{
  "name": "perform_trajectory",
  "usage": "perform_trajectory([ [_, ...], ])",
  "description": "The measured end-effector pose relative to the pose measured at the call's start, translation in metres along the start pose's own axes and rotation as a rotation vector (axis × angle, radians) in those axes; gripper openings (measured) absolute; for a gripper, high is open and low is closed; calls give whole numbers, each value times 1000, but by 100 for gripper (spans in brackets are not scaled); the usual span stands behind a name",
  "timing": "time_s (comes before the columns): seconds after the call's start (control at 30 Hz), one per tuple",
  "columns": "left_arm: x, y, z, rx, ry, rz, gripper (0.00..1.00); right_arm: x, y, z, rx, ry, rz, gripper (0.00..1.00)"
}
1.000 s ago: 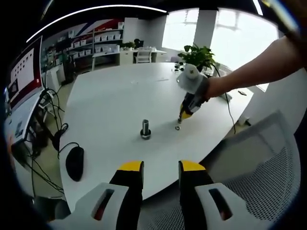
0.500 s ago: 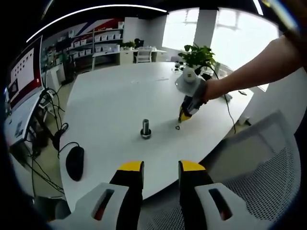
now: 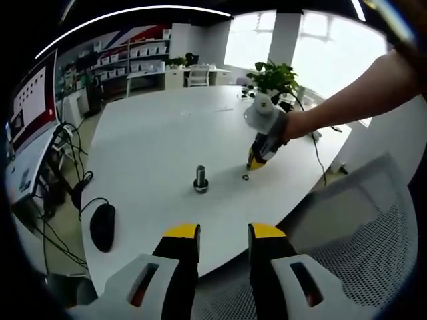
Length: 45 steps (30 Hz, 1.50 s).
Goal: Place the washer onto the threaded stud by aligning its center hole with the stud, sliding it down to the base, and recovering from edge contact or off-axis alignment until the washer reaches the visible bottom stop.
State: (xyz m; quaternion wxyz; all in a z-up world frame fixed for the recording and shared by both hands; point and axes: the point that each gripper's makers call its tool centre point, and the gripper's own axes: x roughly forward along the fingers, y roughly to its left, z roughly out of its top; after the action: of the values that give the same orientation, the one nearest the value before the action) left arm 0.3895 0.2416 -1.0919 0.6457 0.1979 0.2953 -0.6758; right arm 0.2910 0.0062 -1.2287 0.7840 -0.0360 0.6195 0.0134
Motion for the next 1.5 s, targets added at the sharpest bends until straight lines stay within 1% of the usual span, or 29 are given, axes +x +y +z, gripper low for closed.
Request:
perform_trajectory([
  [0.13,0,1,-1,1,2,0,27,2,0,-3,10,2,3,20],
  [0.33,0,0,0,3,4,2,27,1,-1,-14,13,17,-12,24],
  [0.43,0,0,0,2,2,0,27,0,4,-17,31,11,-7,24],
  [0.53,0,-1,1,5,1,-3,27,-1,12,-20,27,13,-5,24],
  [0.67,0,-1,1,9,1,-7,27,-3,12,-21,47,6,1,25],
  [0.73,0,-1,1,10,-1,-9,27,-5,17,-21,51,1,4,25],
  [0.8,0,-1,2,10,-5,-8,27,-6,24,-20,60,-9,11,25],
  [0.97,-1,-3,3,6,-10,-12,27,0,29,-12,77,-31,29,25],
  [1.07,-1,-2,3,7,-9,-10,27,2,38,-5,82,-38,44,25],
  [1.2,-1,-2,2,7,-10,-10,27,6,44,1,77,-42,52,25],
  [1.27,0,-2,1,19,-2,-8,27,8,45,2,87,-40,53,25],
  [1.43,-1,-3,3,17,-6,-7,27,9,41,3,108,-42,47,25],
  [1.5,-1,-3,3,29,-4,-5,27,10,37,3,97,-40,42,25],
])
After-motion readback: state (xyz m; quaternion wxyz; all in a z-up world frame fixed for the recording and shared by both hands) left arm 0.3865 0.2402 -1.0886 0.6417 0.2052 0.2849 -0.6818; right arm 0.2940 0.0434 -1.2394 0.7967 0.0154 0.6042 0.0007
